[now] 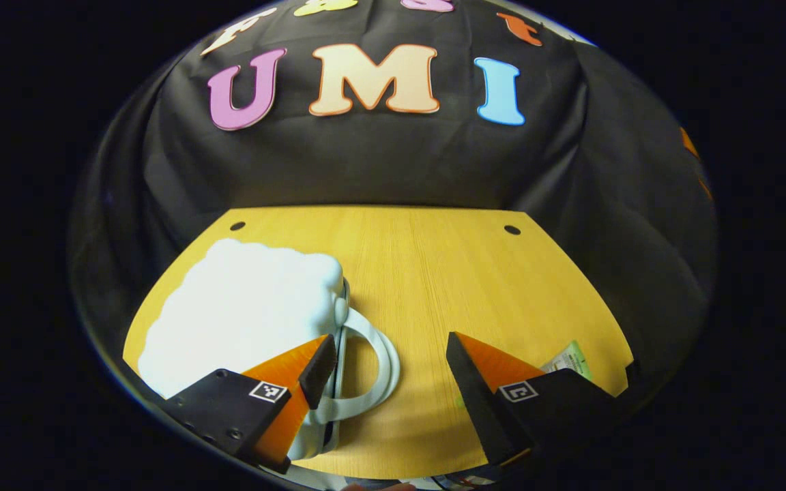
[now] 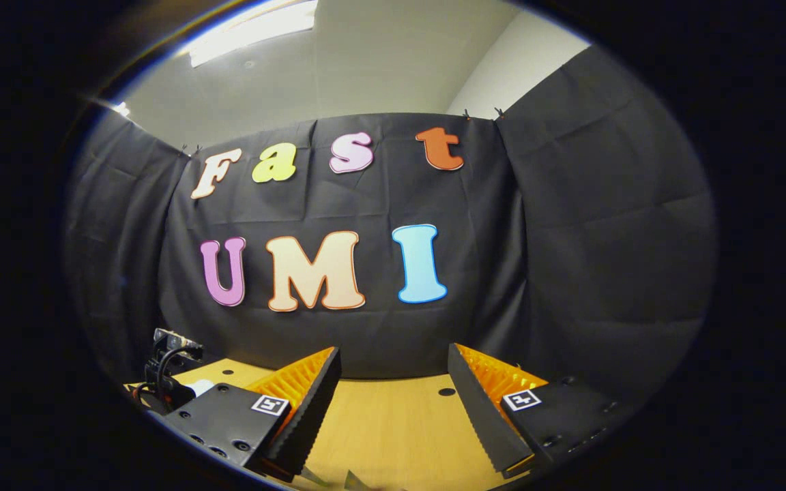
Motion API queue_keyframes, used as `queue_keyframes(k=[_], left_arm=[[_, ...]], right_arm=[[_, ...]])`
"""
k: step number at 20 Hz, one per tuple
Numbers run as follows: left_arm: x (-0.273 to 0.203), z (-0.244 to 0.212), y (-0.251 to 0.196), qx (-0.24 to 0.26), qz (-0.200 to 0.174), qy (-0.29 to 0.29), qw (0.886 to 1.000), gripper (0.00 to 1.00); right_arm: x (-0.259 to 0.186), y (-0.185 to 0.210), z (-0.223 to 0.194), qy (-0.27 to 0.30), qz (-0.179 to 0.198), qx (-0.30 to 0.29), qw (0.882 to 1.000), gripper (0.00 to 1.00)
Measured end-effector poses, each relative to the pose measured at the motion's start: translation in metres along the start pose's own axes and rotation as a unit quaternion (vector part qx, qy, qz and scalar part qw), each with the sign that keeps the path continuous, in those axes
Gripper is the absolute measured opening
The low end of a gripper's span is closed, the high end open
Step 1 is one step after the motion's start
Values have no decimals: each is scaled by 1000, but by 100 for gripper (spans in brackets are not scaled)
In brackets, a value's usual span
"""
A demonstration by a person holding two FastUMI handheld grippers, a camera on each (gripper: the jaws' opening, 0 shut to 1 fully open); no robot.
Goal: First open the suitcase, pack the skin care products into it, and then close the suitcase.
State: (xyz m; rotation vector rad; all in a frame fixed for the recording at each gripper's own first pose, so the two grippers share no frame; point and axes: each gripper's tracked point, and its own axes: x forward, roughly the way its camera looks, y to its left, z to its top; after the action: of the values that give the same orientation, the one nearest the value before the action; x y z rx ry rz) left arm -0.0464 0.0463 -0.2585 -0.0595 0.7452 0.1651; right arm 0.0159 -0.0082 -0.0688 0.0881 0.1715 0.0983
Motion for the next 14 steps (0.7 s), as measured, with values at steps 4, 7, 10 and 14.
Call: queue_keyframes(k=[4,7,10,14], left_arm=[[21,-16,-7,11,-11,51,999,96],[36,-27,-8,3,-8,82,997,96],[48,-36,-9,-5,-12,116,993,96],[61,-48,-9,-28,-16,151,988,85]], right_arm=[[-8,-8,-11,23,-22,-20,999,97],[-11,-13,-11,31,-34,-30,998,97],[-14,-14,-11,32,-38,-44,998,94],[-15,-10,-17,38,-35,-52,997,97]])
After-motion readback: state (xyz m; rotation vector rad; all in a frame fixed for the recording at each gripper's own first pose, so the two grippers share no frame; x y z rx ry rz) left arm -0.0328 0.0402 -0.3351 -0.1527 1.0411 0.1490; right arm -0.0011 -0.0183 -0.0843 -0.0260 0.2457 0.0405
